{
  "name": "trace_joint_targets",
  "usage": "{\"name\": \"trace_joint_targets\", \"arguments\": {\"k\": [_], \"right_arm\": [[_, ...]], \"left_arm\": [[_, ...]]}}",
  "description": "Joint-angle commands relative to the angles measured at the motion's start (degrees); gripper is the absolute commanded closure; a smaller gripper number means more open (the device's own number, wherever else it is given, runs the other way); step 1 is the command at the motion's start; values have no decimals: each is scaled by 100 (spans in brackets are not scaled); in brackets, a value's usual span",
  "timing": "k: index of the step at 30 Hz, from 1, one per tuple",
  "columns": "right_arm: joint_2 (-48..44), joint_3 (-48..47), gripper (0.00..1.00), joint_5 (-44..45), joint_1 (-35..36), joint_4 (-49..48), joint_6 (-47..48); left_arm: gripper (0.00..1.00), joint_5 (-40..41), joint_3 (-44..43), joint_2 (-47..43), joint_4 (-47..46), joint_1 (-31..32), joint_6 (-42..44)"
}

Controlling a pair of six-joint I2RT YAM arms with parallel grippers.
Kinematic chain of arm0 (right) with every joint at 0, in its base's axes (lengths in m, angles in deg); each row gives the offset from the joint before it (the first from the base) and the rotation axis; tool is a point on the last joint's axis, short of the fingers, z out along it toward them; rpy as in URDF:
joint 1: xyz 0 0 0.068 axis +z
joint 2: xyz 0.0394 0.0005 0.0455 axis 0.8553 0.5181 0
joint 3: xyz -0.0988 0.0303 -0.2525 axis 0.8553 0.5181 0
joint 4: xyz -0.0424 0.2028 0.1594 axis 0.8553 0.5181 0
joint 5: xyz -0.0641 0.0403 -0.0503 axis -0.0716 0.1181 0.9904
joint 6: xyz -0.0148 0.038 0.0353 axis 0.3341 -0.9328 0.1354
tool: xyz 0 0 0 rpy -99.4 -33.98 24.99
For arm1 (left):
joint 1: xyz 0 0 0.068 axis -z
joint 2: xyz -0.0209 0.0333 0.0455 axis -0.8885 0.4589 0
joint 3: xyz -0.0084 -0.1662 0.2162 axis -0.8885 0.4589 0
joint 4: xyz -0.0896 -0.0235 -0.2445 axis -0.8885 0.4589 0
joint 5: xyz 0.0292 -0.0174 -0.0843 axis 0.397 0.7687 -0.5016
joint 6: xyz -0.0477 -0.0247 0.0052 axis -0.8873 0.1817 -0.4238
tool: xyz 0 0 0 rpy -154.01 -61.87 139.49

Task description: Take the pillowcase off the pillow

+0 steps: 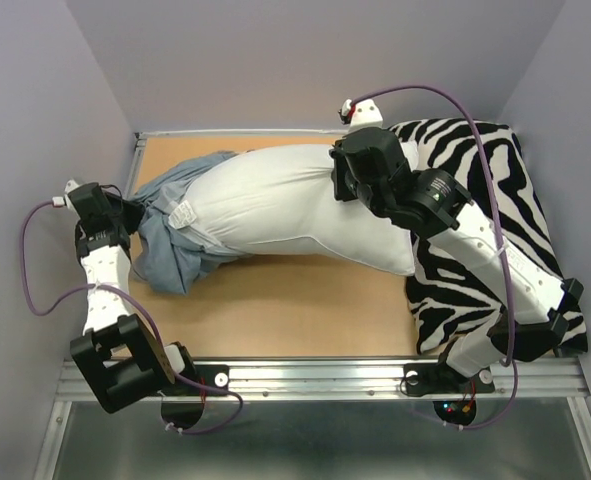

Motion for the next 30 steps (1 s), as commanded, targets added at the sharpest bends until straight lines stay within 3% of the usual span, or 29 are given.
{"name": "trace_joint_targets", "arguments": {"k": [1, 5, 7, 12, 14, 15, 16, 19, 24, 25, 26, 30], "right_arm": [[-758, -116, 100, 1266, -323, -108, 43], [-722, 964, 99, 940, -315, -511, -247], [-740, 1700, 99, 834, -323, -862, -370], [-468, 2390, 99, 860, -323, -1110, -503], [-328, 2495, 100, 511, -332, -1189, -520], [-292, 2522, 99, 369, -332, -1215, -529], [-265, 2575, 100, 237, -332, -1250, -546], [-204, 2856, 99, -211, -332, -1470, -608], [-54, 2927, 100, -537, -332, -1664, -608], [-11, 2866, 99, -538, -332, -1673, -573], [33, 2822, 99, -555, -332, -1681, -573], [174, 2602, 99, -590, -332, -1690, -512]], "left_arm": [[100, 1275, -595, 261, -812, -231, 601], [100, 1450, -1299, 788, -637, 507, 1287], [100, 960, -1571, 1051, -690, 885, 1604], [100, 466, -1774, 1465, -638, 1834, 2026], [90, 369, -1783, 1518, -594, 2125, 2044], [81, 334, -1775, 1484, -593, 2187, 2035], [66, 368, -1731, 1396, -593, 2248, 2000], [48, 596, -1626, 748, -593, 2494, 1939], [30, 2105, -1547, -141, -67, 2985, 1816], [12, 2292, -1459, -291, 30, 3065, 1781], [6, 2450, -1415, -553, 91, 3162, 1763], [2, 3249, -1011, -1222, 408, 3689, 1377]]}}
